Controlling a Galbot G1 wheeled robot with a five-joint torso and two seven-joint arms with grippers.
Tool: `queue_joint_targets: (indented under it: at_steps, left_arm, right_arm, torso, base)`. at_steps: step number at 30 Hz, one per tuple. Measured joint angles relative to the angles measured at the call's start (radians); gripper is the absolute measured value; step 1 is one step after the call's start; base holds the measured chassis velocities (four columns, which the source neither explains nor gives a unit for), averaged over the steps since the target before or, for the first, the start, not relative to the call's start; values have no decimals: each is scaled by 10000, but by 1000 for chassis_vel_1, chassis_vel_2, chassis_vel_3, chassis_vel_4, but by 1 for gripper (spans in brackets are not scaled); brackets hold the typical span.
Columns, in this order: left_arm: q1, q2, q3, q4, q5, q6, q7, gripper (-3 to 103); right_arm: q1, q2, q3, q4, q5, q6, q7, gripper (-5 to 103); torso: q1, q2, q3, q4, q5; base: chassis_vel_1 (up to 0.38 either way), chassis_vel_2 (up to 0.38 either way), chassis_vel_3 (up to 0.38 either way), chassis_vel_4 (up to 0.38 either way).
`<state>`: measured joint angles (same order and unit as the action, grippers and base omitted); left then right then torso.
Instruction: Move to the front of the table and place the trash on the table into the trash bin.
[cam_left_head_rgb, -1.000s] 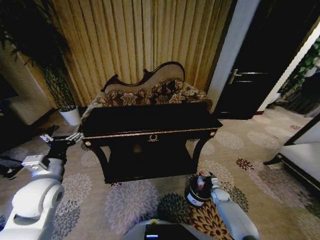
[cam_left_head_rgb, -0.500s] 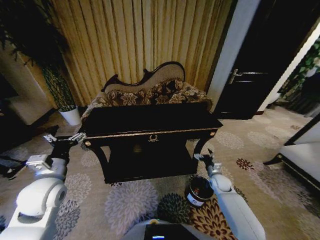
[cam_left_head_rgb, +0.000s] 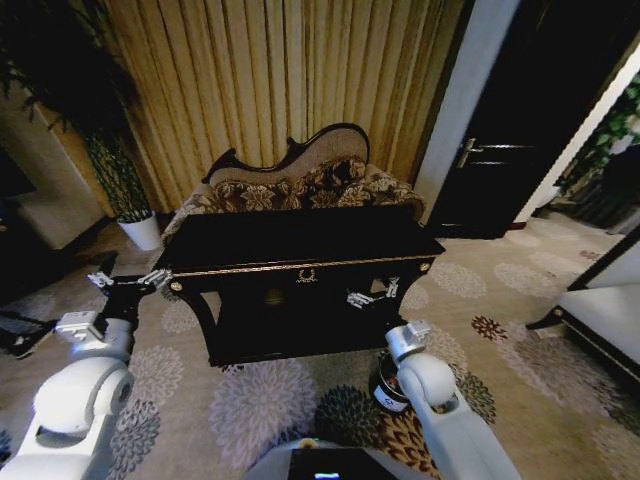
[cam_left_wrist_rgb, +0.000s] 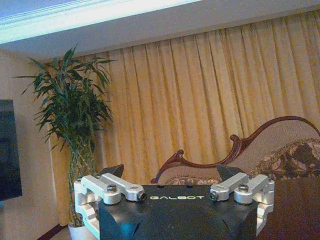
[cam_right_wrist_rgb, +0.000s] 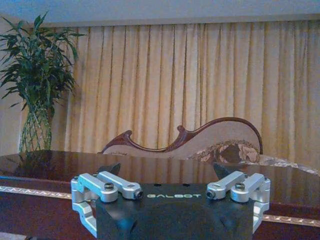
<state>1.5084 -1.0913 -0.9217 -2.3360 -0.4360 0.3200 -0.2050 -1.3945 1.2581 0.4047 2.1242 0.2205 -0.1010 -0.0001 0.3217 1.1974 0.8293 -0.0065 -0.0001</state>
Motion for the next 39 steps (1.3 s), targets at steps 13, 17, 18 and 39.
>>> queue_joint_targets:
  at_steps: [13, 17, 18, 39]
  left_arm:
    - [7, 57, 61, 13, 33, 0, 75, 100]
    - [53, 38, 48, -10, 43, -1, 79, 100]
    - [64, 37, 37, -27, 44, -4, 82, 100]
    - [143, 12, 16, -49, 82, -62, 81, 100]
  right_arm:
    - [-90, 5, 349, -300, 53, 137, 1, 100]
    - [-86, -21, 357, -305, 32, 170, 1, 100]
    - [-72, -32, 361, -305, 29, 173, 1, 100]
    - [-131, -17, 369, -365, -38, 365, 1, 100]
  torso:
    - [-5, 1, -1, -1, 0]
    - [-6, 1, -1, 0, 1]
    - [-5, 1, -1, -2, 1]
    - [-4, 1, -1, 1, 5]
  base:
    - [188, -230, -190, 244]
    - [173, -346, -156, 359]
    - [154, -348, -143, 318]
    - [283, -326, -287, 333]
